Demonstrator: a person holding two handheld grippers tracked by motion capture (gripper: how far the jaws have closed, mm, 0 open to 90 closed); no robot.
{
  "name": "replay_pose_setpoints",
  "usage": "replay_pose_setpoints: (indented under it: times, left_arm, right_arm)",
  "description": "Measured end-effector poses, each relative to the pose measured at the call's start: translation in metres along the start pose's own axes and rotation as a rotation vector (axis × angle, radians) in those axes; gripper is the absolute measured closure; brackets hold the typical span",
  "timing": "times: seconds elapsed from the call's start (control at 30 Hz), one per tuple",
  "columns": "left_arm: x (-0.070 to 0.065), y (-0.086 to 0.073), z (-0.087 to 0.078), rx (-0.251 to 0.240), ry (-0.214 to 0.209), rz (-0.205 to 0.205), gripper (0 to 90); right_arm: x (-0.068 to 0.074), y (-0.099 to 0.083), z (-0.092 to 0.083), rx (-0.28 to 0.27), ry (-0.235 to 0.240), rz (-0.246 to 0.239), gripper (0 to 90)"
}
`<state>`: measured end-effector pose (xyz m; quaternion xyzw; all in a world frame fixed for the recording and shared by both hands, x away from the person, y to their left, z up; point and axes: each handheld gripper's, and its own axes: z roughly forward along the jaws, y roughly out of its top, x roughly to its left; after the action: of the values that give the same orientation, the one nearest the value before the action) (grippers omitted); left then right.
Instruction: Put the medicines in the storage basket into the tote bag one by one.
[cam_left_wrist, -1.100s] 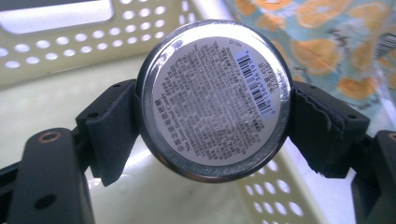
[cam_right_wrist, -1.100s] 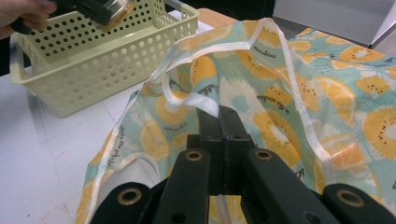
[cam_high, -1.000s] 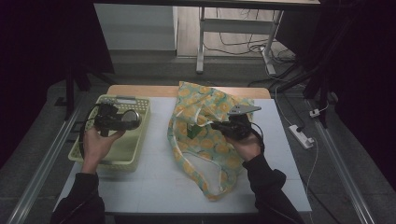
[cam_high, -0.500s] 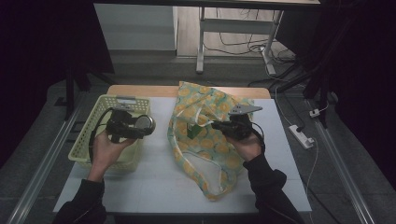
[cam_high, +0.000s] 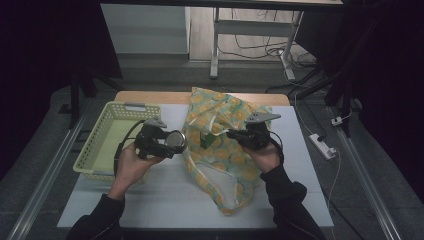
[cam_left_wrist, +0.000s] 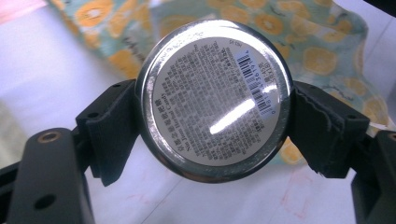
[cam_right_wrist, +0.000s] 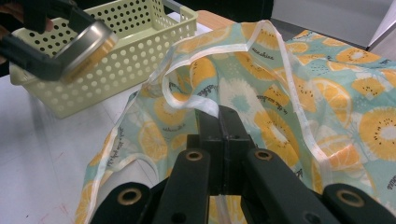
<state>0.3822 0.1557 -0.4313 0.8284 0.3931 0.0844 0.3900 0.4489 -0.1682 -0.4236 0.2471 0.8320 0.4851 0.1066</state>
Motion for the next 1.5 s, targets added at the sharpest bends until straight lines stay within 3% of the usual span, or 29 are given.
replay_pose_setpoints:
  times: [0.27, 0.6, 1.23, 1.5]
  left_arm:
    - [-0.014, 0.009, 0.022, 0.025, -0.037, 0.035, 21.2]
    - [-0.023, 0.017, 0.050, 0.054, -0.053, 0.060, 21.2]
    - [-0.033, 0.037, 0.111, 0.111, -0.049, 0.095, 21.1]
    - [-0.032, 0.040, 0.129, 0.100, -0.044, 0.097, 21.1]
  right_arm:
    - [0.000, 0.001, -0.001, -0.001, -0.002, -0.003, 89.8]
    - [0.001, 0.001, -0.001, -0.004, 0.001, -0.003, 89.8]
    - [0.002, 0.001, 0.000, -0.001, 0.009, -0.006, 89.8]
    - [0.003, 0.000, 0.002, 0.006, 0.013, -0.005, 89.8]
